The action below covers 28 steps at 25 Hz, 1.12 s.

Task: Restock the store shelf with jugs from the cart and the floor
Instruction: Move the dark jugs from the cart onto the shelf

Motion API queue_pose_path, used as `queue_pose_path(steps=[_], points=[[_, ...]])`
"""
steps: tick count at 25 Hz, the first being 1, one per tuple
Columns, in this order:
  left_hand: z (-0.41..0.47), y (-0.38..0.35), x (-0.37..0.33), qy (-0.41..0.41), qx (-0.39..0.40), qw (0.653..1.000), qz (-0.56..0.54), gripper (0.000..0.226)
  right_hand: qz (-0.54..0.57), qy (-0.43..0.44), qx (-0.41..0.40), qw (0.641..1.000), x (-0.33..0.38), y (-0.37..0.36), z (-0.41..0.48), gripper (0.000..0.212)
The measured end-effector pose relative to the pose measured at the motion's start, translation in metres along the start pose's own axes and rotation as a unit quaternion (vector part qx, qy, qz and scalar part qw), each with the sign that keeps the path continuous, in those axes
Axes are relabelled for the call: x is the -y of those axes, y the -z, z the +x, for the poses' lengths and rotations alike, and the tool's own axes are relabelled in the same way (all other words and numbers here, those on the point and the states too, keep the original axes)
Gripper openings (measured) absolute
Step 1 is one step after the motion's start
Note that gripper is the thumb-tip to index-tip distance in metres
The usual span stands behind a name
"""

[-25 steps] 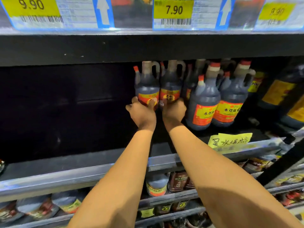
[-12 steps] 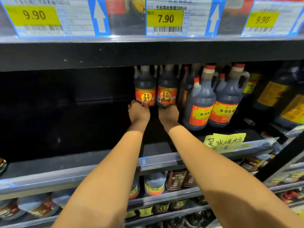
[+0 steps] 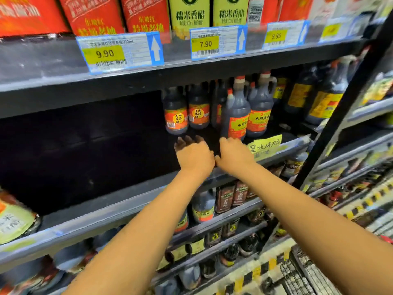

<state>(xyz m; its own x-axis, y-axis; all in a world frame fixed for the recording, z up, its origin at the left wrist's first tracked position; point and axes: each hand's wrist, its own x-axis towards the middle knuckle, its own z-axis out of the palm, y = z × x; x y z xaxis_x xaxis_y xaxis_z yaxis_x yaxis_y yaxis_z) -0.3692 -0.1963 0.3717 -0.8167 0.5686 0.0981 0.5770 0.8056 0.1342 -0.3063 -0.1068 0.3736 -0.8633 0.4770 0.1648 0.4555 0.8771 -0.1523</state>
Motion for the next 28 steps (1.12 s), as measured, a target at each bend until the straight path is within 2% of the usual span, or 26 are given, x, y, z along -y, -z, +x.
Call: queue_pose_path(steps=[4,6,9,14,21,28], points=[[-0.028,0.001,-0.026,-0.120,0.008,0.993,0.009,0.068,-0.013,-0.065,-0.034,0.997,-0.031,0.012,-0.054,0.045],[-0.041,-0.003,-0.045,-0.178,0.009,0.984,0.010,0.070,-0.034,-0.125,-0.033,0.991,-0.054,0.014,-0.082,0.051],[-0.064,-0.019,-0.088,-0.248,0.000,0.969,-0.008,0.070,-0.049,-0.214,-0.034,0.975,-0.097,0.008,-0.131,0.048],[-0.116,-0.075,-0.168,-0.376,0.040,0.926,-0.007,0.072,-0.017,-0.333,0.019,0.943,-0.172,-0.028,-0.210,0.047],[-0.156,-0.183,-0.271,-0.435,0.197,0.877,0.042,0.072,0.054,-0.497,0.119,0.858,-0.282,-0.090,-0.310,0.051],[-0.162,-0.270,-0.350,-0.456,0.306,0.832,0.077,0.071,0.095,-0.594,0.179,0.779,-0.380,-0.149,-0.377,0.050]])
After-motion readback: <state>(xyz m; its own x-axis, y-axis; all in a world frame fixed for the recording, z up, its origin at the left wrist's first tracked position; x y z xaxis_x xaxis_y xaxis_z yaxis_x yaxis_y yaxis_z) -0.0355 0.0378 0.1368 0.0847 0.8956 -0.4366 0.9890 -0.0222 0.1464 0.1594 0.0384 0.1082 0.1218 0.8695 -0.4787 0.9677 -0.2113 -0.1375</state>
